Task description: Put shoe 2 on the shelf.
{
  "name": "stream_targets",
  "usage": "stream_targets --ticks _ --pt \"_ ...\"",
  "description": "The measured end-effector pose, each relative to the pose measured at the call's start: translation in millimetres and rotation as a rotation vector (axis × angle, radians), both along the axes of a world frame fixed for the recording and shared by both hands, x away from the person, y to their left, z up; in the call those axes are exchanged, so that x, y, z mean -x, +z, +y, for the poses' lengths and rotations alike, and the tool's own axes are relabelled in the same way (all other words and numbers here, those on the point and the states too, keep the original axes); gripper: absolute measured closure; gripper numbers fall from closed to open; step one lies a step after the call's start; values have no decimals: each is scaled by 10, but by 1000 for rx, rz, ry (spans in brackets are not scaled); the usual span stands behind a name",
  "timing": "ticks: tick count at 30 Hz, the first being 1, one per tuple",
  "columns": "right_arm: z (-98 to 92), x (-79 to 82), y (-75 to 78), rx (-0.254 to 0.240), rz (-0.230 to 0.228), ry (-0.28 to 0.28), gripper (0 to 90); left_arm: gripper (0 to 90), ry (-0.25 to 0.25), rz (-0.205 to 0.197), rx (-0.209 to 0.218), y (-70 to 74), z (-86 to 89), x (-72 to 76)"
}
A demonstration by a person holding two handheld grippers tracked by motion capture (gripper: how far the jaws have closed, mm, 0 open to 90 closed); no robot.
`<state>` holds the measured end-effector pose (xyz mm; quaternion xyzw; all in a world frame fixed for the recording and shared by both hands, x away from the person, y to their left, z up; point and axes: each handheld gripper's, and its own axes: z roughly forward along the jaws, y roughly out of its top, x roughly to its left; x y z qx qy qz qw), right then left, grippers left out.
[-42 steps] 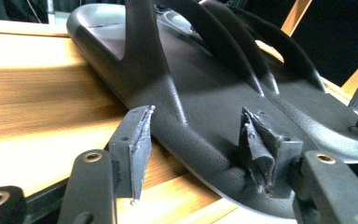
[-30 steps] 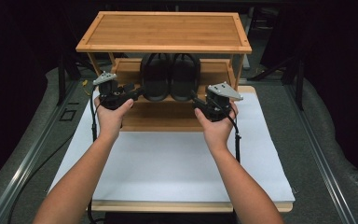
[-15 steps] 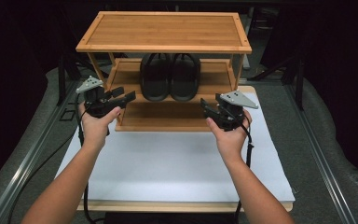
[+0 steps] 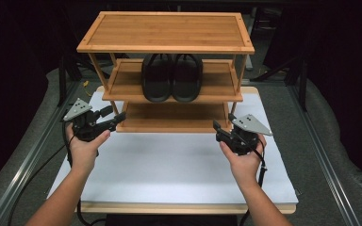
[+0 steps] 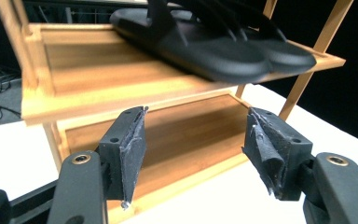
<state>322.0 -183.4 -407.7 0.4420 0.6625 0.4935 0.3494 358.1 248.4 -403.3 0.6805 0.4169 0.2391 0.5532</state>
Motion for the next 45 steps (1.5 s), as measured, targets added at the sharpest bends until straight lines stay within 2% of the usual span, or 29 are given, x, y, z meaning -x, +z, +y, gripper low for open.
stream_targets --ticks 2,7,8,12,15,16,17,20,22,25,27,31,32,34,37,39,42,45 --pt "-47 40 -50 -14 8 27 426 370 7 7 11 -61 30 44" --pt "-142 152 -182 -24 36 -15 426 351 12 30 -1 -236 90 134" --pt "-167 162 -216 -39 31 -4 425 351 9 41 -9 -274 100 143" --pt "-251 222 -337 -35 53 -21 424 351 14 50 -25 -414 124 182" --pt "-304 255 -432 -12 65 -45 422 349 13 55 -42 -523 139 210" --pt "-321 253 -470 -16 59 -32 422 349 9 63 -42 -559 154 217" --pt "-333 260 -496 3 72 -53 421 348 12 63 -35 -600 165 222" --pt "-367 237 -596 -16 80 -45 419 349 25 69 -42 -700 195 227" --pt "-380 233 -658 6 99 -68 415 349 32 72 -44 -758 215 224" --pt "-397 218 -764 19 107 -50 412 348 40 87 -49 -846 242 210" --pt "-404 206 -818 22 130 -58 402 348 45 97 -53 -904 252 198" --pt "-413 165 -913 43 180 -47 392 347 48 104 -96 -999 234 181" --pt "-404 148 -947 39 169 -41 391 347 45 109 -108 -1024 226 173" --pt "-396 154 -971 76 195 -51 383 348 35 124 -116 -1074 207 153" --pt "-394 145 -1011 82 186 -48 381 348 15 160 -102 -1130 191 135" --pt "-394 124 -1056 89 164 -55 379 348 12 166 -114 -1151 176 128" --pt "-416 88 -1116 70 202 -51 381 347 11 173 -151 -1183 173 115" --pt "-447 60 -1160 46 251 -47 371 347 12 194 -160 -1237 167 93"
